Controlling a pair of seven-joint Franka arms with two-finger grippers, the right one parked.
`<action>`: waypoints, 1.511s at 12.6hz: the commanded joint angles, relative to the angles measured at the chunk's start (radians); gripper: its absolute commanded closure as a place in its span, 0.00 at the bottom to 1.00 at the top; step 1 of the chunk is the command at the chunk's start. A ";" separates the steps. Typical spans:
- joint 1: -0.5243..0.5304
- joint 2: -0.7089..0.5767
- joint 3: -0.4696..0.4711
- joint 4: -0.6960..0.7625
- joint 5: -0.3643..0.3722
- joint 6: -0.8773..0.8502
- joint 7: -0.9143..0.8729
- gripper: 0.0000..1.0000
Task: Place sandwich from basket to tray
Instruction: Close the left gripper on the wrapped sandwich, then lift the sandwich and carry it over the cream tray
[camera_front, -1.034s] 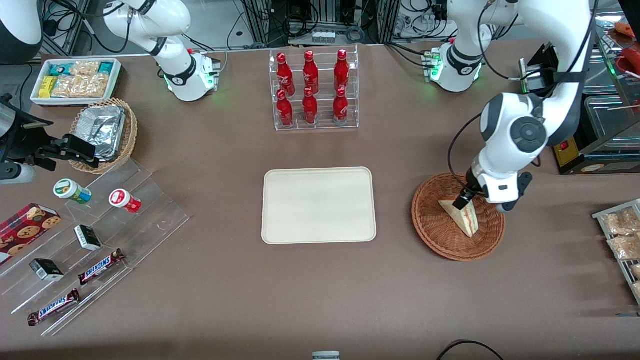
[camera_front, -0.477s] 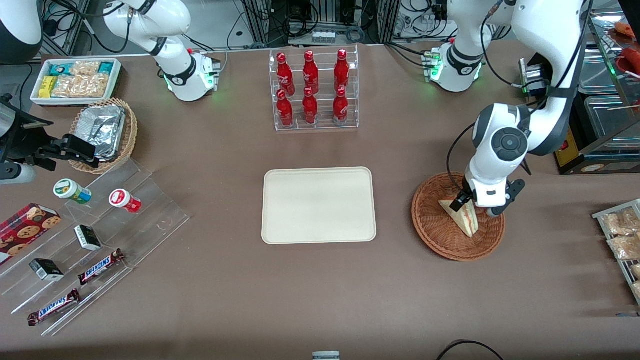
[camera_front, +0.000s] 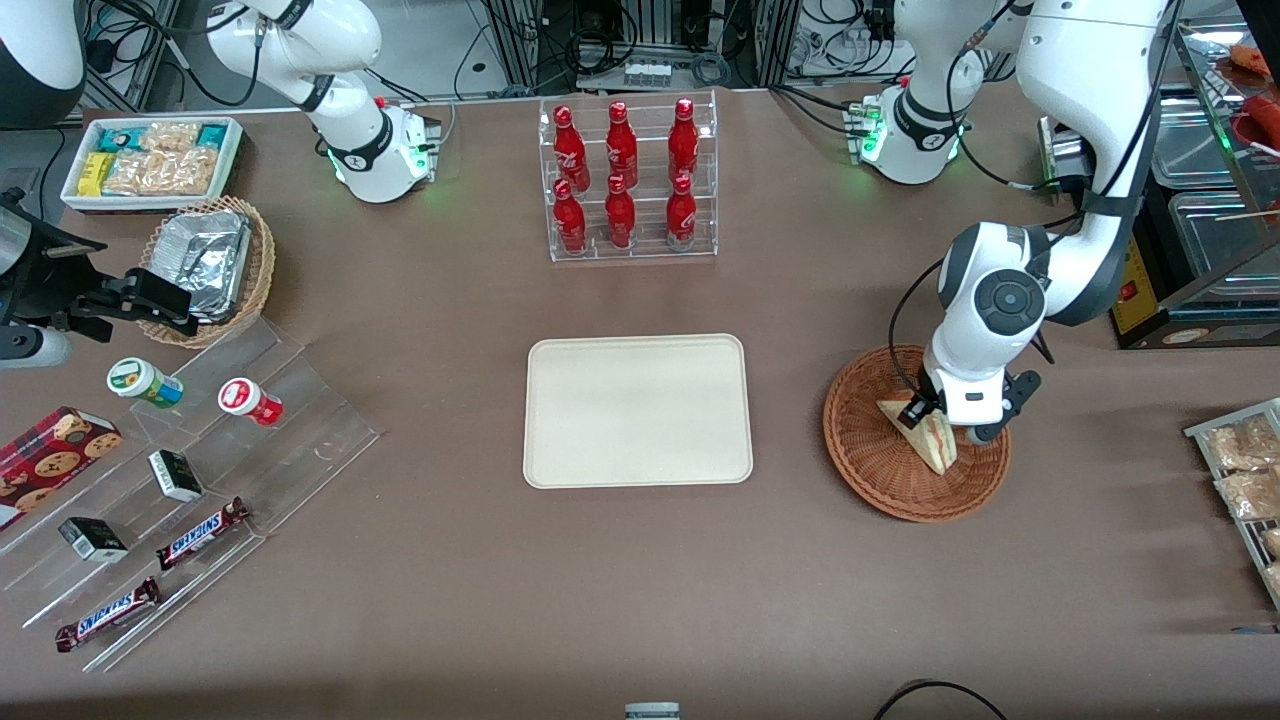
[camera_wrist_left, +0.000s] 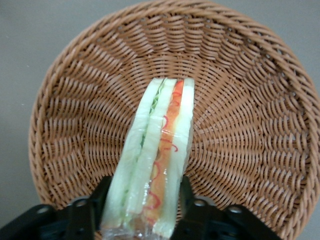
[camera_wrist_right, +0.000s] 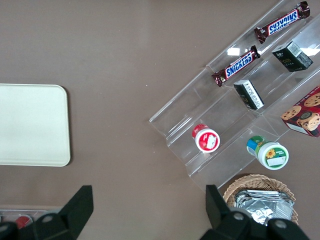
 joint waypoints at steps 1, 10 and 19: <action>-0.027 -0.006 0.004 0.091 0.023 -0.155 0.000 1.00; -0.357 0.067 -0.006 0.613 -0.048 -0.700 0.121 1.00; -0.576 0.414 -0.006 0.786 -0.106 -0.407 0.171 1.00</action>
